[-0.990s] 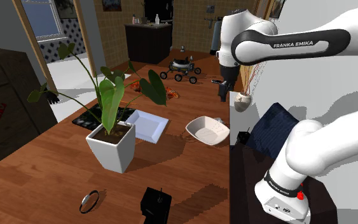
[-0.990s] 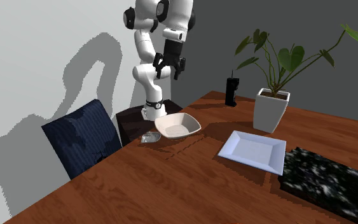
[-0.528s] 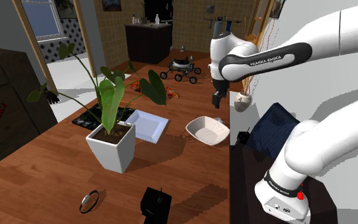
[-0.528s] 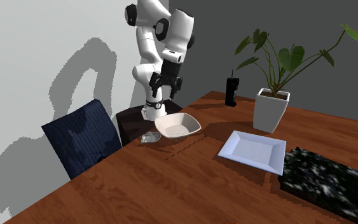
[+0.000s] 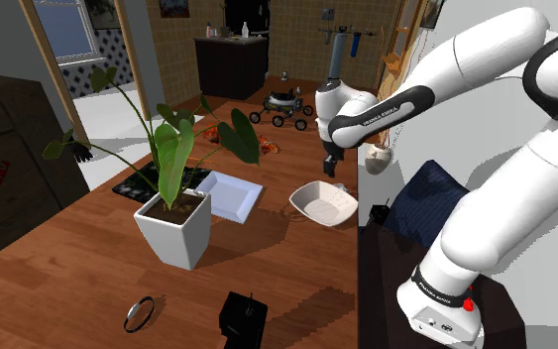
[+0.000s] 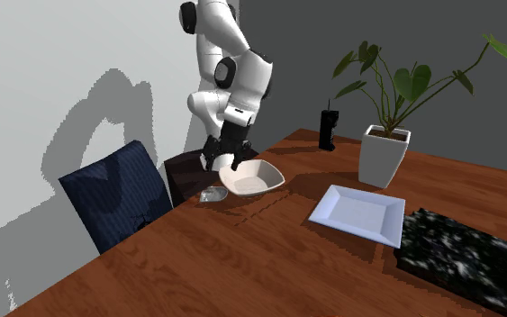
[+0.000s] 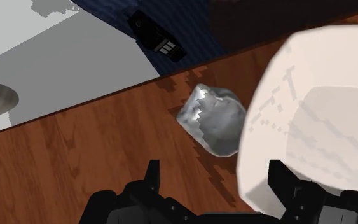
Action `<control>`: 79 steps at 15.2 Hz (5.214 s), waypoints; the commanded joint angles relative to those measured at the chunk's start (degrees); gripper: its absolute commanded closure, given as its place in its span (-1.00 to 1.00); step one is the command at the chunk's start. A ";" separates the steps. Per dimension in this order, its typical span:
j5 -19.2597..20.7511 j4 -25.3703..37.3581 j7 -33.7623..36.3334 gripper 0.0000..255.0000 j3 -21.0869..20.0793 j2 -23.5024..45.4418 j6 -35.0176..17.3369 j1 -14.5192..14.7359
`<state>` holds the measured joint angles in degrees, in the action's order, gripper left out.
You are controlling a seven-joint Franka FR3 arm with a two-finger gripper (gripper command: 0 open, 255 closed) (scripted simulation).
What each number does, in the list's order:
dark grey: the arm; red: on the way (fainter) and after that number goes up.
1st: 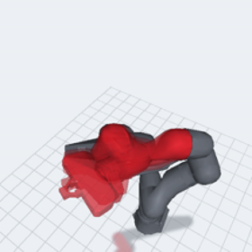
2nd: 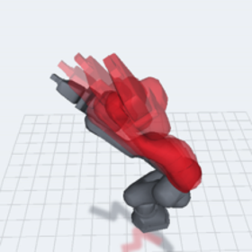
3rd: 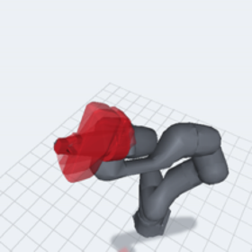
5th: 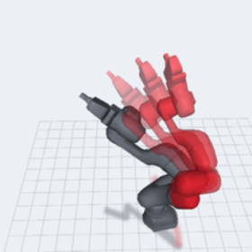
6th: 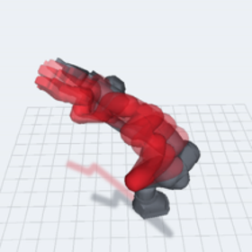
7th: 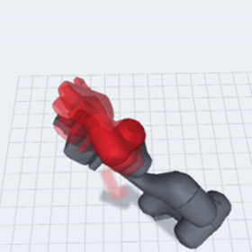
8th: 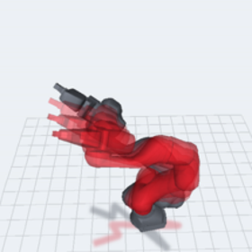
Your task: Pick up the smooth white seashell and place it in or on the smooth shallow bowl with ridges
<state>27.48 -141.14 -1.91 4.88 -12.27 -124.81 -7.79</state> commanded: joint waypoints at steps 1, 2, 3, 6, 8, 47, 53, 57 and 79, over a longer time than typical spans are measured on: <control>2.17 1.48 0.80 -1.00 0.39 4.63 -3.02 -0.70; 3.29 2.24 1.13 -1.00 0.68 6.79 -4.38 -1.09; 4.35 3.03 1.46 -1.00 0.95 8.84 -5.60 -1.44; 5.40 2.43 2.05 -1.00 1.50 10.41 -7.87 -1.95; 6.14 2.10 2.48 -1.00 1.85 11.52 -9.38 -2.31; -3.15 -15.25 -66.28 -1.00 13.63 0.97 -21.77 0.16; -3.15 -15.24 -66.28 1.00 13.63 0.96 -21.76 0.16; -3.15 -15.24 -66.28 1.00 13.63 0.96 -21.76 0.16; -5.93 -10.54 -69.46 1.00 12.03 -11.18 -5.07 0.93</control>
<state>21.68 -152.10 -71.06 16.94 -22.81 -130.93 -6.84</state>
